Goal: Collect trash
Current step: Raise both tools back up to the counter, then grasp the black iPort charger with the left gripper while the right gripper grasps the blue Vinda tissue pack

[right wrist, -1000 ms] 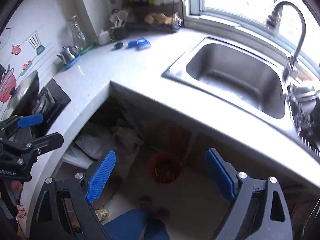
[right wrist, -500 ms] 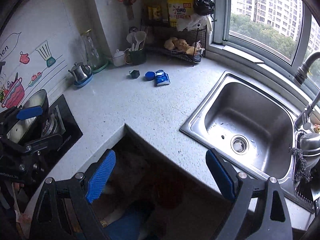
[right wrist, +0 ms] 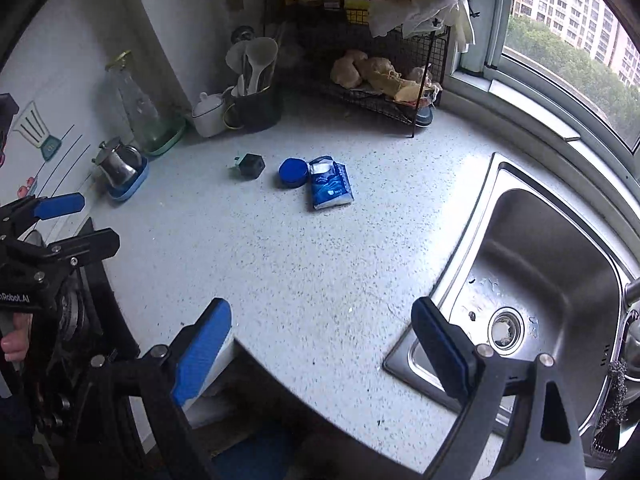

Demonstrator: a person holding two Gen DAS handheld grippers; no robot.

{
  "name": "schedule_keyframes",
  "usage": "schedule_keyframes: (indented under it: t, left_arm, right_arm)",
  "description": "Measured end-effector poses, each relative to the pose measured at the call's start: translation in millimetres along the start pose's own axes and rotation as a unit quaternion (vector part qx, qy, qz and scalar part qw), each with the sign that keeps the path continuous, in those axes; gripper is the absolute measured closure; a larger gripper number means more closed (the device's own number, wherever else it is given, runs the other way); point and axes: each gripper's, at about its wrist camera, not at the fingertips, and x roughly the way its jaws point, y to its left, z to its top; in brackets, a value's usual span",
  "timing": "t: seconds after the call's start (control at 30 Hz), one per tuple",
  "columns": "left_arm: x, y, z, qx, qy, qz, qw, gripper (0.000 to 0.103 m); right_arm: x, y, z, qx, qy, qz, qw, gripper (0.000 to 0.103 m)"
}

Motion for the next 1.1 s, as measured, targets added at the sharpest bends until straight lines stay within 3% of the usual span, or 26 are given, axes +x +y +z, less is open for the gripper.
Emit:
schedule_keyframes:
  t: [0.17, 0.4, 1.0, 1.1]
  left_arm:
    - [42, 27, 41, -0.013, 0.026, -0.028, 0.9992, 0.0]
    - [95, 54, 82, -0.021, 0.052, -0.038, 0.9977, 0.0]
    - [204, 75, 112, -0.022, 0.113, -0.049, 0.9921, 0.0]
    - [215, 73, 116, -0.012, 0.117, -0.046, 0.9919, 0.0]
  right_arm:
    - [30, -3, 38, 0.003, 0.016, -0.011, 1.0, 0.012]
    - [74, -10, 77, 0.016, 0.044, -0.019, 0.999, 0.012]
    - [171, -23, 118, 0.031, 0.109, -0.023, 0.993, 0.012]
    - [183, -24, 119, 0.03, 0.121, -0.018, 0.992, 0.021]
